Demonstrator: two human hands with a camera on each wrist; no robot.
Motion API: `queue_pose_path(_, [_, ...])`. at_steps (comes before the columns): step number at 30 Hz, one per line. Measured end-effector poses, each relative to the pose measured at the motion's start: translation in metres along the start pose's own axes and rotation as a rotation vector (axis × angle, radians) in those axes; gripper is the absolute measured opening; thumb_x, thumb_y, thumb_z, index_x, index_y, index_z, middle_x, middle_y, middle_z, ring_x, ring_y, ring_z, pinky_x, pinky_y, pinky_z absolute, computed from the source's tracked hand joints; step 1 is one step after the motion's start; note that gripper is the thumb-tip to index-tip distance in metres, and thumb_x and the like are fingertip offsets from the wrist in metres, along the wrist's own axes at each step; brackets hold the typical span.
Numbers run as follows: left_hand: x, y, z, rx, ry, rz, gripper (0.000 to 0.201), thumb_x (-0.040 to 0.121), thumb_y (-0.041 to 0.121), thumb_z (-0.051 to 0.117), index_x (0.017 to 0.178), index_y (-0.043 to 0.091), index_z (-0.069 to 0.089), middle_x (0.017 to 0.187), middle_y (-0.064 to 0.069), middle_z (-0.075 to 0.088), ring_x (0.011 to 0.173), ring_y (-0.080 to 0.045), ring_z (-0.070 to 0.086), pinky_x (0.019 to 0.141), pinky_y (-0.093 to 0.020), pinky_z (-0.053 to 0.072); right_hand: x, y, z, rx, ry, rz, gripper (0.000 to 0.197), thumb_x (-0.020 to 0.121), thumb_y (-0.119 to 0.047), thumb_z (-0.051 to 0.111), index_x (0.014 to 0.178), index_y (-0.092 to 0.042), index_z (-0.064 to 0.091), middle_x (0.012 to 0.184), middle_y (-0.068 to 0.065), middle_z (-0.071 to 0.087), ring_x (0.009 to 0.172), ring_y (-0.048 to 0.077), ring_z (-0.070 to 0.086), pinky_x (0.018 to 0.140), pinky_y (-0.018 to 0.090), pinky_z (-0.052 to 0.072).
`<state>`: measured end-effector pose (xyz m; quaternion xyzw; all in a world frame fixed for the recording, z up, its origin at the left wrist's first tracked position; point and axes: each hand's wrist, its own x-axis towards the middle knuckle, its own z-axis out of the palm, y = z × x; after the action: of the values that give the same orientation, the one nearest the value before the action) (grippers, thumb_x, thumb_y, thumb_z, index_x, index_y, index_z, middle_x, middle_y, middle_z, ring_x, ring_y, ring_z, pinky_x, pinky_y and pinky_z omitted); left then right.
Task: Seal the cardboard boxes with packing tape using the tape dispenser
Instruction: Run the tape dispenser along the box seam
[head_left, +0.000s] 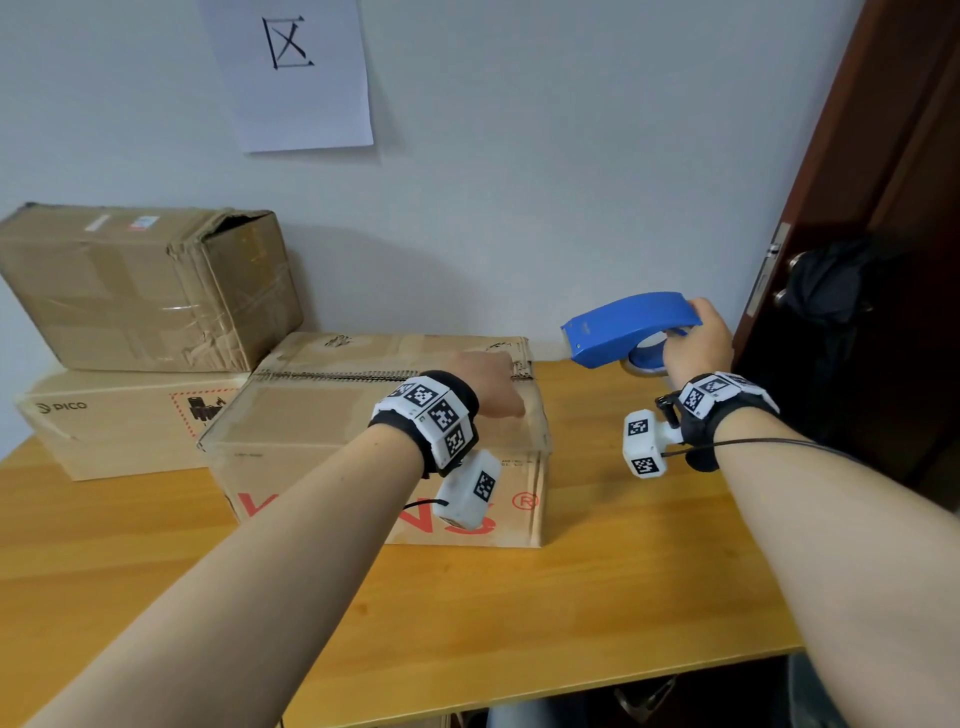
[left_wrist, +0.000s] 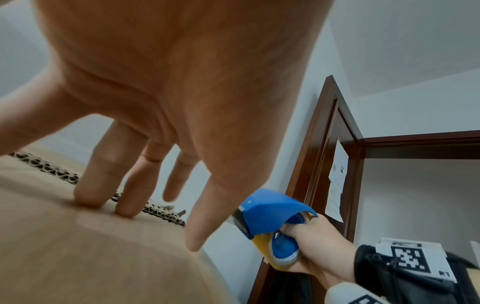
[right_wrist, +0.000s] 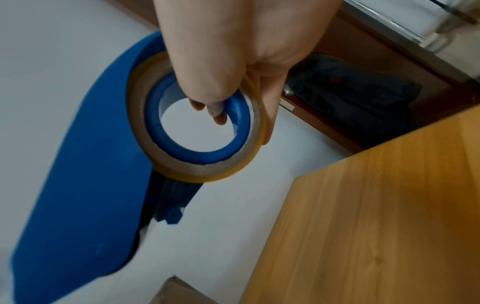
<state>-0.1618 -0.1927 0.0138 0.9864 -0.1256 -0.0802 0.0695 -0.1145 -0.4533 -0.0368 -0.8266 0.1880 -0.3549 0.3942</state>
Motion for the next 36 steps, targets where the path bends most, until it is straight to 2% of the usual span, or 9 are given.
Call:
queue_pose_path(3, [0.001, 0.001, 0.003, -0.068, 0.017, -0.047, 0.062, 0.095, 0.030, 0.060, 0.144, 0.004, 0.031, 0.106, -0.004, 0.057, 0.095, -0.023, 0.053, 0.057, -0.025, 0.036, -0.001, 0.004, 0.001, -0.050, -0.017, -0.036, 0.021, 0.095, 0.003, 0.046, 0.108, -0.008, 0.059, 0.093, 0.005, 0.057, 0.084, 0.030, 0.053, 0.070, 0.035, 0.040])
queue_pose_path(5, [0.001, 0.001, 0.004, -0.081, 0.025, -0.055, 0.063, 0.095, 0.028, 0.060, 0.143, 0.002, 0.028, 0.102, -0.004, 0.054, 0.093, -0.023, 0.050, 0.053, -0.026, 0.033, -0.003, 0.008, 0.003, -0.082, -0.043, -0.032, 0.021, 0.096, 0.002, 0.046, 0.109, -0.009, 0.059, 0.093, 0.005, 0.056, 0.084, 0.030, 0.053, 0.069, 0.035, 0.039])
queue_pose_path(10, [0.002, -0.001, 0.003, -0.026, 0.000, -0.031, 0.055, 0.095, 0.036, 0.060, 0.139, 0.008, 0.042, 0.126, -0.008, 0.061, 0.116, -0.028, 0.056, 0.077, -0.031, 0.040, -0.004, 0.016, 0.008, -0.145, -0.119, -0.040, 0.024, 0.095, 0.004, 0.046, 0.104, -0.017, 0.056, 0.093, 0.003, 0.057, 0.082, 0.030, 0.054, 0.068, 0.033, 0.038])
queue_pose_path(14, [0.000, -0.001, 0.002, 0.005, -0.004, 0.003, 0.047, 0.097, 0.036, 0.058, 0.135, 0.008, 0.054, 0.132, -0.009, 0.060, 0.113, -0.026, 0.057, 0.080, -0.030, 0.040, -0.004, 0.018, 0.009, -0.189, -0.139, -0.048, 0.028, 0.094, 0.006, 0.045, 0.096, -0.021, 0.050, 0.090, 0.004, 0.059, 0.080, 0.030, 0.054, 0.065, 0.032, 0.036])
queue_pose_path(17, [0.002, 0.000, 0.000, -0.013, -0.021, 0.008, 0.049, 0.099, 0.035, 0.056, 0.140, 0.008, 0.052, 0.138, -0.009, 0.057, 0.124, -0.026, 0.055, 0.083, -0.029, 0.039, -0.007, 0.015, 0.009, -0.226, -0.161, -0.045, 0.028, 0.093, 0.007, 0.042, 0.100, -0.019, 0.051, 0.091, 0.005, 0.058, 0.080, 0.032, 0.055, 0.065, 0.034, 0.039])
queue_pose_path(23, [0.005, 0.006, -0.001, 0.034, -0.041, -0.020, 0.070, 0.089, 0.045, 0.069, 0.147, 0.017, 0.043, 0.152, -0.008, 0.024, 0.138, -0.036, 0.029, 0.104, -0.045, 0.041, -0.012, 0.006, 0.008, -0.358, -0.217, -0.069, 0.033, 0.090, 0.010, 0.040, 0.106, -0.017, 0.051, 0.093, 0.009, 0.056, 0.080, 0.035, 0.055, 0.063, 0.036, 0.041])
queue_pose_path(30, [0.013, 0.020, 0.002, 0.123, -0.205, 0.169, 0.055, 0.101, 0.027, 0.052, 0.153, 0.020, 0.037, 0.149, -0.003, 0.047, 0.134, -0.025, 0.047, 0.102, -0.036, 0.041, -0.014, -0.005, 0.008, -0.427, -0.237, -0.180, 0.035, 0.086, 0.012, 0.037, 0.101, -0.017, 0.049, 0.091, 0.010, 0.058, 0.078, 0.035, 0.054, 0.062, 0.036, 0.039])
queue_pose_path(33, [0.015, 0.026, 0.003, 0.174, -0.203, 0.189, 0.056, 0.103, 0.043, 0.045, 0.154, 0.022, 0.036, 0.150, -0.005, 0.045, 0.135, -0.026, 0.045, 0.100, -0.036, 0.039, -0.014, -0.014, 0.010, -0.469, -0.259, -0.248, 0.041, 0.085, 0.012, 0.038, 0.112, -0.015, 0.053, 0.100, 0.012, 0.061, 0.082, 0.034, 0.054, 0.066, 0.037, 0.040])
queue_pose_path(36, [0.020, 0.033, 0.004, 0.224, -0.197, 0.175, 0.061, 0.100, 0.056, 0.043, 0.150, 0.021, 0.042, 0.130, -0.005, 0.054, 0.121, -0.023, 0.052, 0.086, -0.032, 0.039, -0.014, -0.024, 0.011, -0.542, -0.291, -0.316, 0.049, 0.089, 0.009, 0.038, 0.128, -0.016, 0.052, 0.113, 0.013, 0.061, 0.088, 0.034, 0.054, 0.068, 0.038, 0.039])
